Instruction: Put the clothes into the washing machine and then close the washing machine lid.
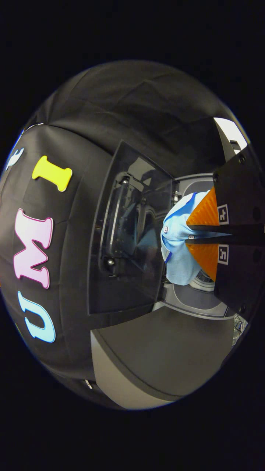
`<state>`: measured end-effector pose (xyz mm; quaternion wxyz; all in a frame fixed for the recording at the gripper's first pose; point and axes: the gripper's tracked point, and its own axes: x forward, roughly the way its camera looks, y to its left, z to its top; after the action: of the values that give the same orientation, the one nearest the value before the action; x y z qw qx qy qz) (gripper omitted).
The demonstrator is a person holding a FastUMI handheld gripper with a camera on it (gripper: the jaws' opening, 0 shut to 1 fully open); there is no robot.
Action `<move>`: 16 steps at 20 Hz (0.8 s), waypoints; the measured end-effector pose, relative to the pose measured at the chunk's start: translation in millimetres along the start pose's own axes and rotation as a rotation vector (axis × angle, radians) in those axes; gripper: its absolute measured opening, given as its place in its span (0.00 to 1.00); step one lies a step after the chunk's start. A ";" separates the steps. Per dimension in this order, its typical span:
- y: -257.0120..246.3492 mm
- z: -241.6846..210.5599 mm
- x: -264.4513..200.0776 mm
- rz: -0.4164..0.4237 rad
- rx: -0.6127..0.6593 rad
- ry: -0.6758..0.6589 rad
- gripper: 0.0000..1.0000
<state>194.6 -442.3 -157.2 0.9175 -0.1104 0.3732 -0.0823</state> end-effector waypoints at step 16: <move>17.1 -124.7 80.9 0.033 0.042 0.273 0.05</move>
<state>165.4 -462.4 -302.6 0.8615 -0.0730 0.4945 -0.0891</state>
